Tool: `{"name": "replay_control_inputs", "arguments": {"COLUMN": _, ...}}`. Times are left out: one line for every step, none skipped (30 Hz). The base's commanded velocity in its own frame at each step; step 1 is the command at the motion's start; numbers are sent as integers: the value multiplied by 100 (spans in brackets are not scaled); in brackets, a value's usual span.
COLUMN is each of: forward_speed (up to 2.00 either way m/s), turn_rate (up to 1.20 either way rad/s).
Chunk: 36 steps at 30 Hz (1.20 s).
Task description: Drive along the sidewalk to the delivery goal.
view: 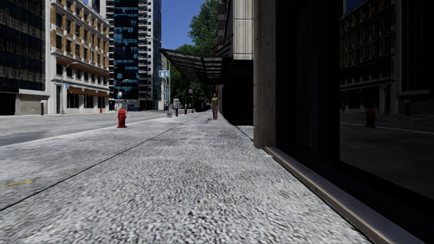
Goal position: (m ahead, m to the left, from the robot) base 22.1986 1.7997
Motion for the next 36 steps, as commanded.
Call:
{"name": "replay_control_inputs", "arguments": {"forward_speed": 200, "turn_rate": 0}}
{"name": "replay_control_inputs", "arguments": {"forward_speed": 200, "turn_rate": 0}}
{"name": "replay_control_inputs", "arguments": {"forward_speed": 200, "turn_rate": 0}}
{"name": "replay_control_inputs", "arguments": {"forward_speed": 200, "turn_rate": 0}}
{"name": "replay_control_inputs", "arguments": {"forward_speed": 200, "turn_rate": 0}}
{"name": "replay_control_inputs", "arguments": {"forward_speed": 200, "turn_rate": 0}}
{"name": "replay_control_inputs", "arguments": {"forward_speed": 200, "turn_rate": 0}}
{"name": "replay_control_inputs", "arguments": {"forward_speed": 200, "turn_rate": 0}}
{"name": "replay_control_inputs", "arguments": {"forward_speed": 200, "turn_rate": 0}}
{"name": "replay_control_inputs", "arguments": {"forward_speed": 200, "turn_rate": 0}}
{"name": "replay_control_inputs", "arguments": {"forward_speed": 200, "turn_rate": 0}}
{"name": "replay_control_inputs", "arguments": {"forward_speed": 199, "turn_rate": 0}}
{"name": "replay_control_inputs", "arguments": {"forward_speed": 199, "turn_rate": 0}}
{"name": "replay_control_inputs", "arguments": {"forward_speed": 199, "turn_rate": 0}}
{"name": "replay_control_inputs", "arguments": {"forward_speed": 199, "turn_rate": 0}}
{"name": "replay_control_inputs", "arguments": {"forward_speed": 199, "turn_rate": 0}}
{"name": "replay_control_inputs", "arguments": {"forward_speed": 199, "turn_rate": 0}}
{"name": "replay_control_inputs", "arguments": {"forward_speed": 199, "turn_rate": 0}}
{"name": "replay_control_inputs", "arguments": {"forward_speed": 199, "turn_rate": 0}}
{"name": "replay_control_inputs", "arguments": {"forward_speed": 199, "turn_rate": 0}}
{"name": "replay_control_inputs", "arguments": {"forward_speed": 199, "turn_rate": 0}}
{"name": "replay_control_inputs", "arguments": {"forward_speed": 199, "turn_rate": 0}}
{"name": "replay_control_inputs", "arguments": {"forward_speed": 199, "turn_rate": 0}}
{"name": "replay_control_inputs", "arguments": {"forward_speed": 199, "turn_rate": 6}}
{"name": "replay_control_inputs", "arguments": {"forward_speed": 200, "turn_rate": 23}}
{"name": "replay_control_inputs", "arguments": {"forward_speed": 200, "turn_rate": 23}}
{"name": "replay_control_inputs", "arguments": {"forward_speed": 200, "turn_rate": 37}}
{"name": "replay_control_inputs", "arguments": {"forward_speed": 200, "turn_rate": 46}}
{"name": "replay_control_inputs", "arguments": {"forward_speed": 200, "turn_rate": 51}}
{"name": "replay_control_inputs", "arguments": {"forward_speed": 200, "turn_rate": 51}}
{"name": "replay_control_inputs", "arguments": {"forward_speed": 200, "turn_rate": 53}}
{"name": "replay_control_inputs", "arguments": {"forward_speed": 200, "turn_rate": 53}}
{"name": "replay_control_inputs", "arguments": {"forward_speed": 200, "turn_rate": 53}}
{"name": "replay_control_inputs", "arguments": {"forward_speed": 200, "turn_rate": 53}}
{"name": "replay_control_inputs", "arguments": {"forward_speed": 200, "turn_rate": 53}}
{"name": "replay_control_inputs", "arguments": {"forward_speed": 200, "turn_rate": 53}}
